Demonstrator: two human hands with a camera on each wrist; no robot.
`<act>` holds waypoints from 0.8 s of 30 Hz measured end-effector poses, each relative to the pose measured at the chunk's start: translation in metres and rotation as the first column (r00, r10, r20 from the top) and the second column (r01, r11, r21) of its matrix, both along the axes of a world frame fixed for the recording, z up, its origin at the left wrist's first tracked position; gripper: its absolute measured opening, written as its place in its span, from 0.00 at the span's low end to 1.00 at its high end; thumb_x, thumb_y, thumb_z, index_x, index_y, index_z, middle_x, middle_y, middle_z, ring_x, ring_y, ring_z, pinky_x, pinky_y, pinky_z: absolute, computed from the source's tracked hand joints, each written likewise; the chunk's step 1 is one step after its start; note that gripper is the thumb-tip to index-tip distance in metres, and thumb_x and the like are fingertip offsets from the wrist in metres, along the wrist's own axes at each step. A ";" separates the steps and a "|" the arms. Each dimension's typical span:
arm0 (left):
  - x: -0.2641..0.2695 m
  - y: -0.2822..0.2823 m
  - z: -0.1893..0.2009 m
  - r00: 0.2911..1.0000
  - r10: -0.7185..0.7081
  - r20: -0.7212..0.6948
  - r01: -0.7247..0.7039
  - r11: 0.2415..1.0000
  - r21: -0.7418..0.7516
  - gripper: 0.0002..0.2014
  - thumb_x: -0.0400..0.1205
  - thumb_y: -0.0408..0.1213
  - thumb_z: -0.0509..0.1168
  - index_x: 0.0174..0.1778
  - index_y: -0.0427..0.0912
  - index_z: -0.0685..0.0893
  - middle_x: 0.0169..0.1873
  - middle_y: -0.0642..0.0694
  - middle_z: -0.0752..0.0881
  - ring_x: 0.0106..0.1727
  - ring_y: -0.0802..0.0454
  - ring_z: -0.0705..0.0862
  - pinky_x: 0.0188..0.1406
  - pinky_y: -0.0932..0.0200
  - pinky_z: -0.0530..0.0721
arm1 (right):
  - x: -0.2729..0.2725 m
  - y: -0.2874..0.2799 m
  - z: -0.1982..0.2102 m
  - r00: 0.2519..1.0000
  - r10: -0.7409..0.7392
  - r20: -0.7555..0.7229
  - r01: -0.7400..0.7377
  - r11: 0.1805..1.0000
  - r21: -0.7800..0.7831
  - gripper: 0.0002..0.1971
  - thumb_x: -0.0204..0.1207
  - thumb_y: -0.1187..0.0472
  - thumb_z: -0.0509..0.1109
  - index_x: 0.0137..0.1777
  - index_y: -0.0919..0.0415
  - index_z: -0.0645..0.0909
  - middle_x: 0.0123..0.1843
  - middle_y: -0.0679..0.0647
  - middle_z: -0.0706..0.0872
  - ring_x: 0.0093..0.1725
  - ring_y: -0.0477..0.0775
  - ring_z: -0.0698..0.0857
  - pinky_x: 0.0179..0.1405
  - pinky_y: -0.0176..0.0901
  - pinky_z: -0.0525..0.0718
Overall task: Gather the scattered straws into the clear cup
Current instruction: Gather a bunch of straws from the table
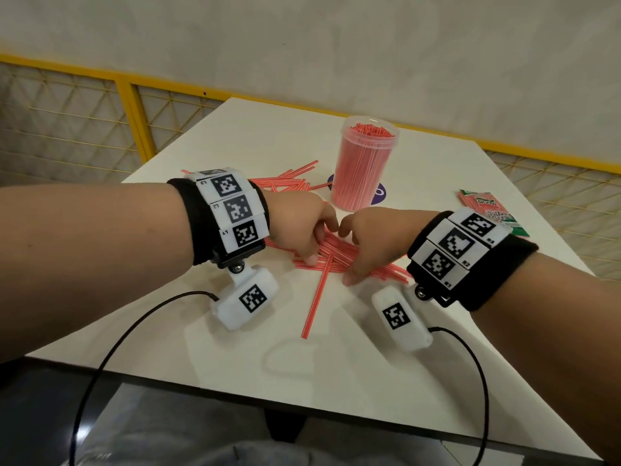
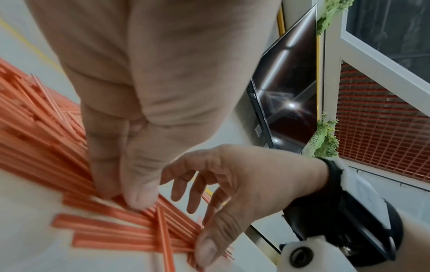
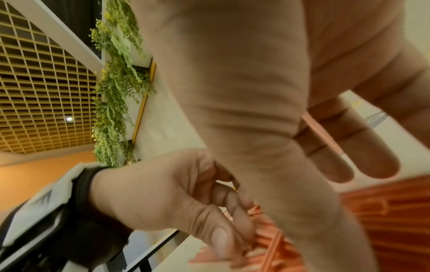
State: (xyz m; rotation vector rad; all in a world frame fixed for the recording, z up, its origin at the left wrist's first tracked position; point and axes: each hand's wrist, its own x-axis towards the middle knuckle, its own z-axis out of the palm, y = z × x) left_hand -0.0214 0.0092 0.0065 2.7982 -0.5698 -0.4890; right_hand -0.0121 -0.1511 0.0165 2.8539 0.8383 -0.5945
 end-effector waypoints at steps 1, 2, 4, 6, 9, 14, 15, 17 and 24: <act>0.000 0.003 0.002 0.999 0.026 0.019 -0.026 0.999 -0.035 0.32 0.73 0.37 0.78 0.73 0.46 0.75 0.45 0.60 0.82 0.41 0.64 0.80 0.42 0.68 0.75 | 0.003 -0.005 0.001 1.000 -0.015 0.007 0.015 1.000 0.023 0.43 0.61 0.44 0.83 0.75 0.58 0.72 0.64 0.51 0.82 0.56 0.49 0.80 0.55 0.42 0.80; -0.001 0.006 0.004 0.998 0.050 0.047 -0.048 0.997 -0.054 0.32 0.73 0.39 0.78 0.74 0.46 0.74 0.44 0.60 0.81 0.40 0.66 0.79 0.40 0.69 0.75 | 0.006 -0.010 0.002 0.999 -0.030 0.016 0.030 0.999 0.041 0.45 0.61 0.45 0.84 0.76 0.56 0.70 0.65 0.50 0.80 0.55 0.48 0.78 0.54 0.41 0.77; -0.005 0.011 0.005 0.993 0.083 0.081 -0.079 0.996 -0.050 0.35 0.73 0.48 0.77 0.73 0.48 0.71 0.44 0.58 0.80 0.39 0.64 0.79 0.36 0.67 0.74 | 0.013 -0.022 0.004 0.998 -0.055 0.030 0.054 0.998 0.036 0.45 0.59 0.43 0.84 0.76 0.52 0.70 0.63 0.48 0.78 0.55 0.48 0.76 0.54 0.41 0.75; -0.011 0.011 0.004 0.996 0.093 0.003 -0.093 0.995 -0.017 0.38 0.69 0.60 0.76 0.70 0.52 0.67 0.45 0.52 0.84 0.38 0.58 0.85 0.35 0.61 0.80 | 0.016 -0.031 0.003 0.995 -0.100 0.013 0.100 0.995 -0.009 0.47 0.54 0.39 0.85 0.74 0.48 0.71 0.59 0.44 0.77 0.56 0.49 0.77 0.54 0.42 0.75; -0.024 0.002 0.001 0.996 0.050 -0.071 -0.044 0.996 0.081 0.35 0.61 0.70 0.74 0.54 0.52 0.71 0.42 0.48 0.88 0.39 0.49 0.89 0.38 0.54 0.86 | 0.017 -0.037 -0.001 0.993 -0.114 -0.003 0.113 0.990 -0.082 0.46 0.53 0.41 0.86 0.72 0.46 0.71 0.56 0.44 0.78 0.54 0.49 0.79 0.43 0.40 0.75; -0.033 -0.010 -0.002 0.997 -0.057 -0.059 0.068 0.979 0.191 0.24 0.66 0.66 0.74 0.38 0.47 0.82 0.36 0.47 0.89 0.39 0.46 0.87 0.32 0.56 0.82 | 0.021 -0.037 -0.004 0.997 -0.080 0.024 0.081 0.995 -0.059 0.30 0.58 0.53 0.87 0.59 0.49 0.78 0.45 0.43 0.79 0.47 0.49 0.79 0.36 0.40 0.73; -0.033 -0.010 -0.002 0.995 -0.062 -0.076 0.076 0.977 0.197 0.22 0.68 0.63 0.75 0.39 0.47 0.83 0.36 0.47 0.89 0.40 0.46 0.88 0.33 0.55 0.83 | 0.021 -0.037 -0.004 0.997 -0.072 0.028 0.073 0.996 -0.056 0.27 0.58 0.54 0.87 0.55 0.49 0.79 0.44 0.43 0.79 0.45 0.48 0.79 0.37 0.41 0.73; -0.032 -0.009 0.001 0.992 -0.070 -0.108 0.090 0.977 0.192 0.16 0.70 0.56 0.77 0.40 0.48 0.84 0.37 0.48 0.89 0.41 0.46 0.88 0.38 0.52 0.87 | 0.021 -0.038 -0.005 0.997 -0.068 0.022 0.069 0.997 -0.039 0.22 0.58 0.55 0.86 0.49 0.46 0.79 0.41 0.43 0.81 0.41 0.44 0.79 0.37 0.41 0.74; -0.028 -0.001 0.002 0.988 -0.118 -0.103 0.130 0.984 0.119 0.06 0.74 0.42 0.75 0.44 0.53 0.85 0.36 0.57 0.85 0.39 0.56 0.84 0.41 0.57 0.85 | 0.017 -0.032 -0.004 0.999 -0.033 0.004 0.033 0.999 0.019 0.18 0.60 0.59 0.85 0.41 0.43 0.79 0.35 0.42 0.82 0.40 0.46 0.83 0.40 0.42 0.79</act>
